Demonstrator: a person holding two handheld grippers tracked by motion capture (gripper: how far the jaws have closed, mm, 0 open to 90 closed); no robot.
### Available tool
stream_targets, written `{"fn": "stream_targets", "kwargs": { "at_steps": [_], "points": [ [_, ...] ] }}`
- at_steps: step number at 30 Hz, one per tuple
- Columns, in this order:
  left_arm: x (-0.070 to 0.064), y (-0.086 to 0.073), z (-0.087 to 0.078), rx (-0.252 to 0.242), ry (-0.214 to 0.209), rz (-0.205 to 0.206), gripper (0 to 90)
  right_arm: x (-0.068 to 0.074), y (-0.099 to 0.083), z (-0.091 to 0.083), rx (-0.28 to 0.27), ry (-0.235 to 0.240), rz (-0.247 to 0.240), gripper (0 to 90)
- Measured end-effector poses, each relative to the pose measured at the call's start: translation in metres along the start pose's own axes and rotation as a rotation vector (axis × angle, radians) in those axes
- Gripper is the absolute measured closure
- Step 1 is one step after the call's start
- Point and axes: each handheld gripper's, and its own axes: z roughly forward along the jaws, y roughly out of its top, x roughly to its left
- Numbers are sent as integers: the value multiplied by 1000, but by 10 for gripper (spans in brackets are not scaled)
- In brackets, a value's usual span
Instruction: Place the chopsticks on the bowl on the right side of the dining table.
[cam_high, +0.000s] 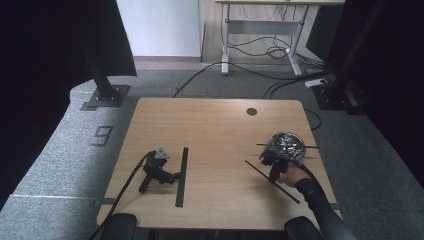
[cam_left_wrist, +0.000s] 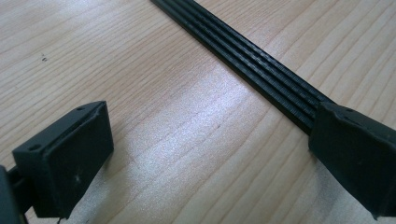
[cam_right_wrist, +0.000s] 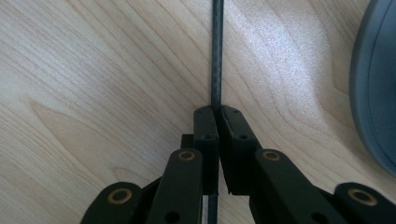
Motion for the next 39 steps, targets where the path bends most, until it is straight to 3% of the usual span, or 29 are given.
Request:
{"fn": "stream_targets", "kwargs": {
  "at_steps": [13,33,39],
  "points": [
    [0,0,0,0,0,0,0,-2,-6,-5,-49,19,-1,858],
    [0,0,0,0,0,-1,0,1,-14,-63,-123,37,-33,858],
    [0,0,0,-2,1,-1,0,-2,-13,-84,-144,16,-29,858]
  ]
}}
